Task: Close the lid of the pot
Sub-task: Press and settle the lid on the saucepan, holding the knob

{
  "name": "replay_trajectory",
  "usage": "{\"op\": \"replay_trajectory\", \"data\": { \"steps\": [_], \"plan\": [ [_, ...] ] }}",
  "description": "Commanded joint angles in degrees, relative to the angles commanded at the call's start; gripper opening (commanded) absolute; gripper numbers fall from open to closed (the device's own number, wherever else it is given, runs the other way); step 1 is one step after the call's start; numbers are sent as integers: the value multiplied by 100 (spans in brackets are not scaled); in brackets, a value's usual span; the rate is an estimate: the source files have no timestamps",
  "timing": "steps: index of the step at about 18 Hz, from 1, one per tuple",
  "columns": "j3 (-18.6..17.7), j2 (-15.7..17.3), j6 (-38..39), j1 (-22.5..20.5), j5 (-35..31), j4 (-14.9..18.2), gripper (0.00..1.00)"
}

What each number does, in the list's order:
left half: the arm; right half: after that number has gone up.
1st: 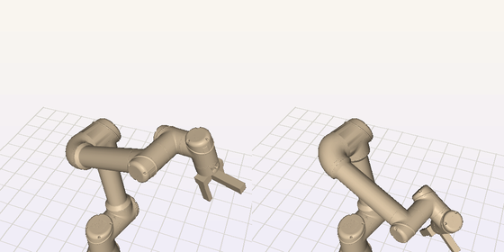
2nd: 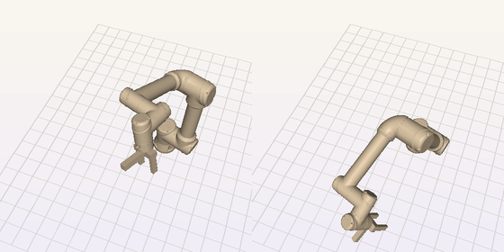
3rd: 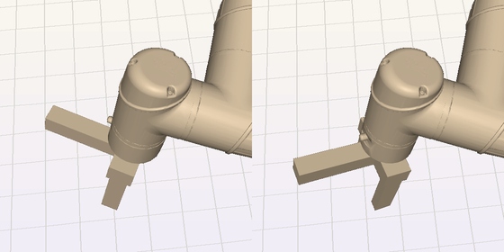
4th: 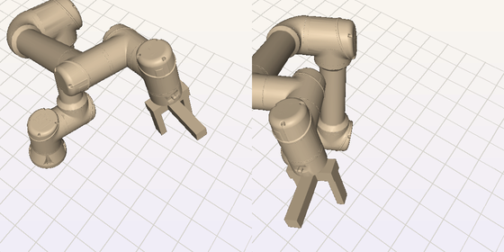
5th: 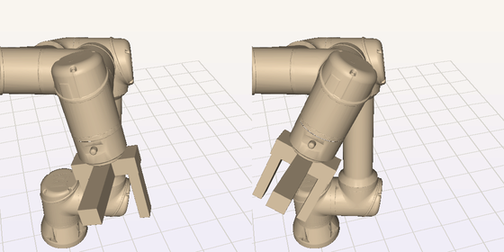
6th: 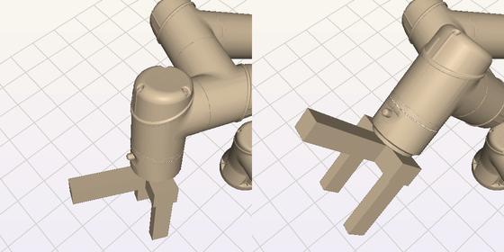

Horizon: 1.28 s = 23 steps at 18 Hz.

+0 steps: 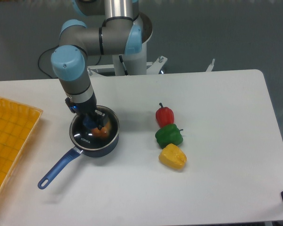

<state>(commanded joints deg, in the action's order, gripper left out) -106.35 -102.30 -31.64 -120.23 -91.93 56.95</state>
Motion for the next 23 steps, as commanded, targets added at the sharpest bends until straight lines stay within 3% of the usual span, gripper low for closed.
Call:
{"op": "replay_trajectory", "data": {
  "steps": [13,23],
  "plan": [
    [-9,-62,26,18,-88,0,49],
    [0,-62,18,35,-79,-9,64]
  ]
}}
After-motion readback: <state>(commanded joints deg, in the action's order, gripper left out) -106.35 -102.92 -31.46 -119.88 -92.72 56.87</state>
